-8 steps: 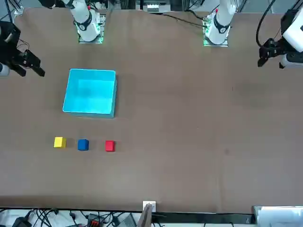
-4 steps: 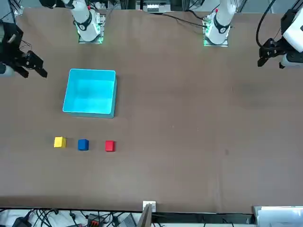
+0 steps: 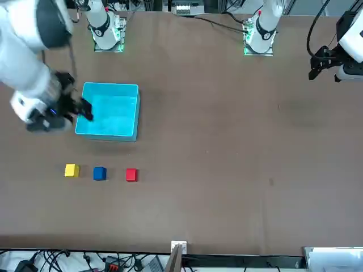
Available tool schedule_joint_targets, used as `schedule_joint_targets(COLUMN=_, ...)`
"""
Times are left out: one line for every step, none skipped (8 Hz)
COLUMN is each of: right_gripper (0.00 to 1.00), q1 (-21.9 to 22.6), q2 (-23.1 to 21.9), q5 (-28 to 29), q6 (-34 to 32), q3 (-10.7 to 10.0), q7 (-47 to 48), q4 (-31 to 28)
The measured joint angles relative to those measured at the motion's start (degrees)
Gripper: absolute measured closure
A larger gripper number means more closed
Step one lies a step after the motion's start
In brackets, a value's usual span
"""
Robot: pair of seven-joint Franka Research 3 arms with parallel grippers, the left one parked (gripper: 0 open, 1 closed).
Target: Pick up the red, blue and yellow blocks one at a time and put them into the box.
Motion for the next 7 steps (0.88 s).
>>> schedule_joint_targets(right_gripper=0.00, q1=0.91, q2=4.98, q5=0.00, q6=1.84, q3=-0.01, q7=0.24, q4=3.36)
schedule_joint_targets(right_gripper=0.00, q1=1.52, q2=9.79, q5=0.00, q6=3.17, q3=-0.03, q7=0.24, q4=7.00)
schedule_joint_targets(right_gripper=0.00, q1=2.14, q2=14.33, q5=-0.01, q6=4.77, q3=-0.03, q7=0.41, q4=10.41)
schedule_joint_targets(right_gripper=0.00, q1=2.80, q2=18.16, q5=-0.01, q6=7.19, q3=-0.05, q7=0.97, q4=12.82)
schedule_joint_targets(right_gripper=0.00, q1=3.39, q2=21.20, q5=-0.01, q6=9.88, q3=-0.08, q7=1.58, q4=14.10)
schedule_joint_targets(right_gripper=0.00, q1=3.94, q2=23.70, q5=-0.09, q6=12.02, q3=-0.17, q7=1.86, q4=14.80)
schedule_joint_targets(right_gripper=0.00, q1=4.61, q2=25.91, q5=-0.62, q6=13.13, q3=-0.34, q7=1.98, q4=15.76)
